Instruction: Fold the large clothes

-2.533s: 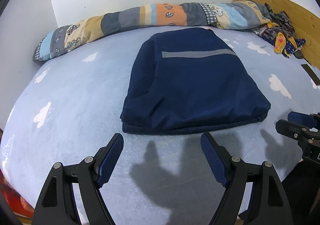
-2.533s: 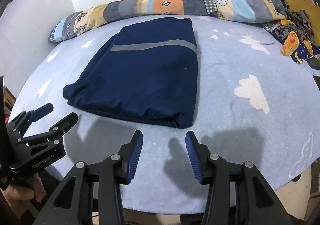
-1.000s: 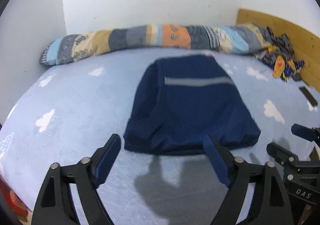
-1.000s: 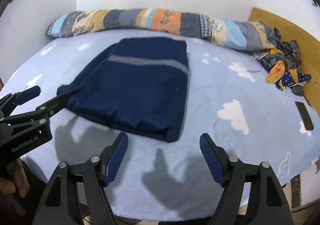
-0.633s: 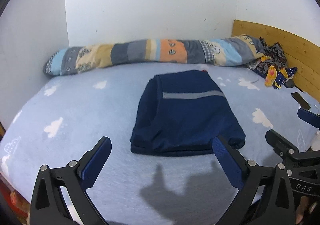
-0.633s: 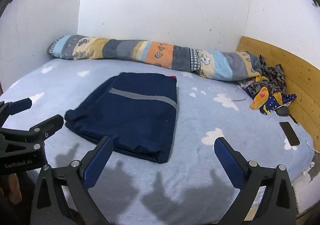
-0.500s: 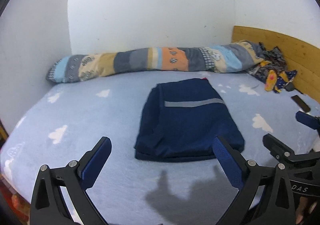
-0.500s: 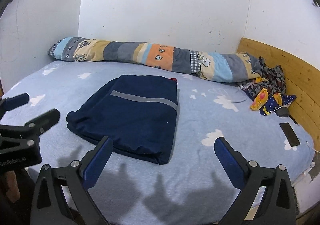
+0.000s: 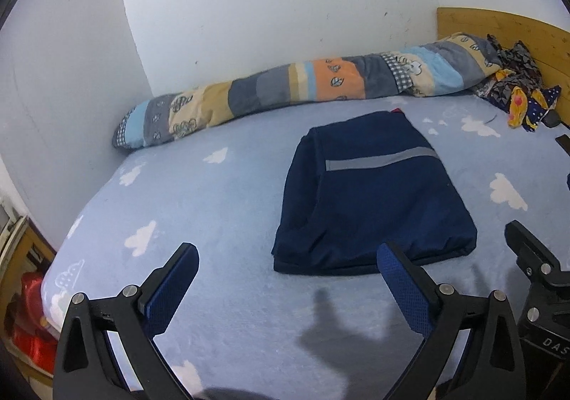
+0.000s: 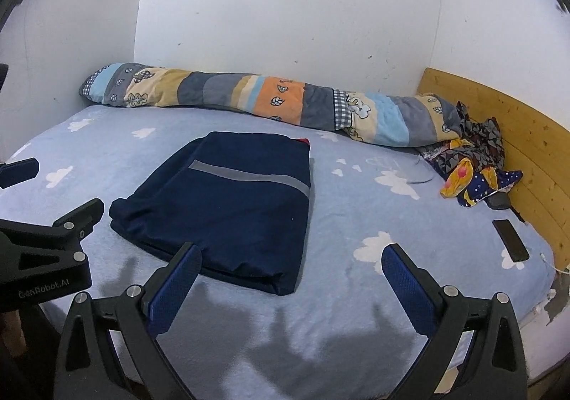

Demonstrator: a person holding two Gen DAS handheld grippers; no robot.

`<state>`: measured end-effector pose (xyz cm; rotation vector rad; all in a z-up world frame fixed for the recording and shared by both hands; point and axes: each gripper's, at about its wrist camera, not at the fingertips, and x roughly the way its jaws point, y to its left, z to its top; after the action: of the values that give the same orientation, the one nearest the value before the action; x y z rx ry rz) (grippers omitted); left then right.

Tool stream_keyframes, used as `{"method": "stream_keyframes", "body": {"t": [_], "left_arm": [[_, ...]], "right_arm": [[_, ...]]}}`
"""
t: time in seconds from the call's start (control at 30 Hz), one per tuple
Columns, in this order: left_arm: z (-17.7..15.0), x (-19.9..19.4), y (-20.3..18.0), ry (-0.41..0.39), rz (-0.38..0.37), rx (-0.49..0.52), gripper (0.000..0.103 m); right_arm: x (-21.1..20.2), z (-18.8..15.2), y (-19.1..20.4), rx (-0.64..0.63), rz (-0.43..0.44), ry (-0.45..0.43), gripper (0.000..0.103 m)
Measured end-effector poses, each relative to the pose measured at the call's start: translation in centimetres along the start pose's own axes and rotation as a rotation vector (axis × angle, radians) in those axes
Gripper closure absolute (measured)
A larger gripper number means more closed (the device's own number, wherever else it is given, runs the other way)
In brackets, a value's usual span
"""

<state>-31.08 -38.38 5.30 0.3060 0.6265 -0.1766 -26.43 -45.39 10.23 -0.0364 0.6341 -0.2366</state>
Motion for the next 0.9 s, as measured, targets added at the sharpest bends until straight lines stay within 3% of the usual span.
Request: {"method": "stream_keyframes", "body": {"t": [0.9], "left_arm": [[1.5,2.1,1.7,0.085,-0.029,-0.081,0.001]], "right_arm": [[-0.1,-0.1,0.5,-0.044,-0.021,-0.014,0.001]]}}
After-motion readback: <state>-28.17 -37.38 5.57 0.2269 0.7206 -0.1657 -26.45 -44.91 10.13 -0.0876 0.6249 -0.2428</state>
